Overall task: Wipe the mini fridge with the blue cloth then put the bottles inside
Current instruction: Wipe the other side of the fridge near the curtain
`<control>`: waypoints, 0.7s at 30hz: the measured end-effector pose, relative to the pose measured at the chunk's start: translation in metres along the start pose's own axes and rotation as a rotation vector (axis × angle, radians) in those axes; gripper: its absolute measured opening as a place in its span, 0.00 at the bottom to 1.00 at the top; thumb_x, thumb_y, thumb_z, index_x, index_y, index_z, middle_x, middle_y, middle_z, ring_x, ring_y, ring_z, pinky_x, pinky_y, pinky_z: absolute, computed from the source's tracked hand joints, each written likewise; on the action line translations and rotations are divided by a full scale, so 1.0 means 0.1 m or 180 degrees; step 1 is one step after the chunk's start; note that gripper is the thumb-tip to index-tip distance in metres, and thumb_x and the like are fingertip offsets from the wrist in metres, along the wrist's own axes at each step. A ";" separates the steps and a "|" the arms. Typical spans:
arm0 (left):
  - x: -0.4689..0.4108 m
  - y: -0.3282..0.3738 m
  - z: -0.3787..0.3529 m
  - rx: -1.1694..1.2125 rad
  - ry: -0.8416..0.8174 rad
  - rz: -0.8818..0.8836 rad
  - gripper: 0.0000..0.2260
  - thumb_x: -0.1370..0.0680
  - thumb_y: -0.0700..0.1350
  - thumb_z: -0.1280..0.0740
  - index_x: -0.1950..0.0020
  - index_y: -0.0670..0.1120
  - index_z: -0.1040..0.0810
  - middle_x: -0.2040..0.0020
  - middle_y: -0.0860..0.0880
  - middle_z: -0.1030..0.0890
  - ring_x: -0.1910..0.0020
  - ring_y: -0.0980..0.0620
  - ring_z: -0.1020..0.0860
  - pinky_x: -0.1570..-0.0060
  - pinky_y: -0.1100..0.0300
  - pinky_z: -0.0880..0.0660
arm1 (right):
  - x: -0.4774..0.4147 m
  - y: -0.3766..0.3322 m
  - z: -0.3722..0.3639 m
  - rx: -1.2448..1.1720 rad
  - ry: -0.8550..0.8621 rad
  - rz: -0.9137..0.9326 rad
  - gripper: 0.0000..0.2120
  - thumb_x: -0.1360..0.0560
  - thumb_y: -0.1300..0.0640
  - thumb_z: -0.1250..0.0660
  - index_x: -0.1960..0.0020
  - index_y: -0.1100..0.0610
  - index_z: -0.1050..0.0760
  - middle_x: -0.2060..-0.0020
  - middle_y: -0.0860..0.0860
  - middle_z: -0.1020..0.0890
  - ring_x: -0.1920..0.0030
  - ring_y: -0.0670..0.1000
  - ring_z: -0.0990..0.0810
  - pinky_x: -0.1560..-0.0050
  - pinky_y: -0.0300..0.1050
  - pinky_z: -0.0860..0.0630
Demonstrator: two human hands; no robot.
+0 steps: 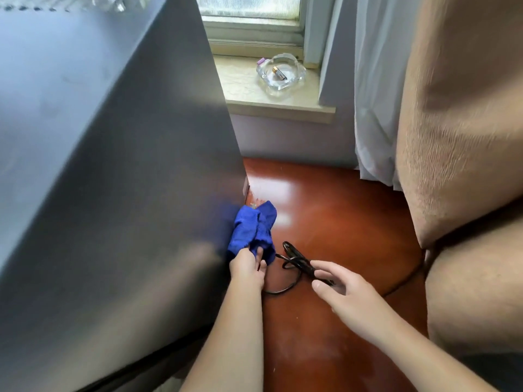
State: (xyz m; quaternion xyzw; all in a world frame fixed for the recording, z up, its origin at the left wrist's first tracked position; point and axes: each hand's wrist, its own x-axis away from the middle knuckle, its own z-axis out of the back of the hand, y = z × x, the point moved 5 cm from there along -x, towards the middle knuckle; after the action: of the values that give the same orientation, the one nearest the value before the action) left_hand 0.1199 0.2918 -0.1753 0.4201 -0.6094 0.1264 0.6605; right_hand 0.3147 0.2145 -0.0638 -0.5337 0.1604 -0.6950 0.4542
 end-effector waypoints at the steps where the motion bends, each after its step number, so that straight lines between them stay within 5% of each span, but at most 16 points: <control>1: -0.01 -0.02 0.05 -0.0025 -0.0003 0.0017 0.10 0.16 0.43 0.41 0.38 0.50 0.24 0.53 0.55 0.18 0.59 0.58 0.20 0.62 0.63 0.29 | 0.00 0.05 0.02 -0.0030 0.0047 -0.0071 0.14 0.22 0.48 0.31 0.41 0.30 0.24 0.44 0.35 0.18 0.52 0.32 0.18 0.44 0.45 0.19; 7: 0.18 -0.27 0.72 -0.0136 0.0240 0.0133 0.09 0.17 0.45 0.36 0.37 0.50 0.24 0.53 0.54 0.18 0.61 0.58 0.20 0.66 0.62 0.32 | -0.01 0.01 -0.10 0.0103 0.0027 -0.0116 0.10 0.23 0.46 0.31 0.46 0.30 0.23 0.47 0.38 0.16 0.56 0.41 0.17 0.48 0.44 0.20; 12: 0.36 -0.49 1.23 0.0130 0.0389 0.0125 0.08 0.17 0.43 0.35 0.38 0.49 0.24 0.51 0.51 0.19 0.62 0.56 0.22 0.66 0.61 0.34 | 0.04 -0.08 -0.44 0.0435 -0.0278 -0.0019 0.12 0.22 0.46 0.31 0.40 0.36 0.22 0.46 0.40 0.16 0.43 0.42 0.19 0.36 0.42 0.25; 17: 0.48 -0.74 1.71 0.0392 0.0567 0.0008 0.08 0.18 0.40 0.34 0.39 0.48 0.23 0.53 0.49 0.20 0.64 0.54 0.24 0.66 0.61 0.34 | 0.16 -0.06 -0.65 0.0748 -0.0719 0.0130 0.11 0.21 0.47 0.33 0.39 0.36 0.23 0.44 0.39 0.18 0.44 0.40 0.20 0.46 0.31 0.28; 21: 0.57 -0.95 2.06 0.0574 0.0816 0.0016 0.11 0.17 0.40 0.35 0.35 0.49 0.25 0.56 0.50 0.21 0.64 0.55 0.25 0.73 0.64 0.31 | 0.26 0.06 -0.67 0.0884 -0.0820 0.0112 0.15 0.21 0.45 0.34 0.35 0.38 0.23 0.42 0.39 0.18 0.39 0.43 0.22 0.41 0.39 0.29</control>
State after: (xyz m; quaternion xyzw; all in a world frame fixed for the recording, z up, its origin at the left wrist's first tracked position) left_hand 0.0534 0.0675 -0.1810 0.4566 -0.5073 0.2348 0.6921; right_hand 0.2575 0.1730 -0.0775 -0.5475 0.0127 -0.6284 0.5524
